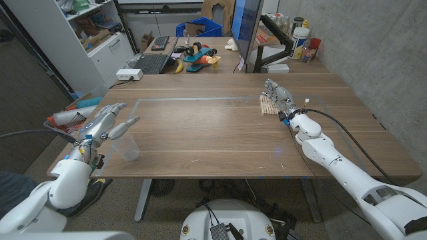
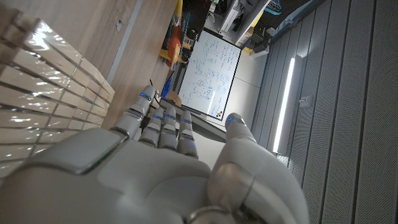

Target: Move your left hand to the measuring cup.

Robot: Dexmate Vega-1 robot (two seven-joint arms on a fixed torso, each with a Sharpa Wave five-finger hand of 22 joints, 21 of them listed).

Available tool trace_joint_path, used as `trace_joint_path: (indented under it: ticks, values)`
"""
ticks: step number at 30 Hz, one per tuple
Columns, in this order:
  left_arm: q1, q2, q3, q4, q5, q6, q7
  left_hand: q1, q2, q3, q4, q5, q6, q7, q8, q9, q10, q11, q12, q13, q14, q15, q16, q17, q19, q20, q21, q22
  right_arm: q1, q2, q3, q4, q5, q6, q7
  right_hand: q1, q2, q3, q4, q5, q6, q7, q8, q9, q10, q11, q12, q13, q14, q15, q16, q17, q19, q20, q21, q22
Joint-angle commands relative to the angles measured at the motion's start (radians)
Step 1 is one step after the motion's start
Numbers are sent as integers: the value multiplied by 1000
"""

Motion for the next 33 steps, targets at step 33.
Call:
trace_joint_path:
  ticks: [33]
  values:
    - [53, 65, 70, -9, 220, 202, 8, 21, -7, -4, -9, 4, 62, -26, 12, 3, 41, -15, 19, 4, 37, -18, 13, 2, 25, 7, 11, 4, 47, 27, -10, 80, -3, 12, 24, 1, 10, -4, 0, 7, -1, -5, -5, 1, 11, 0, -5, 3, 8, -2, 0, 0, 15, 1, -14, 5]
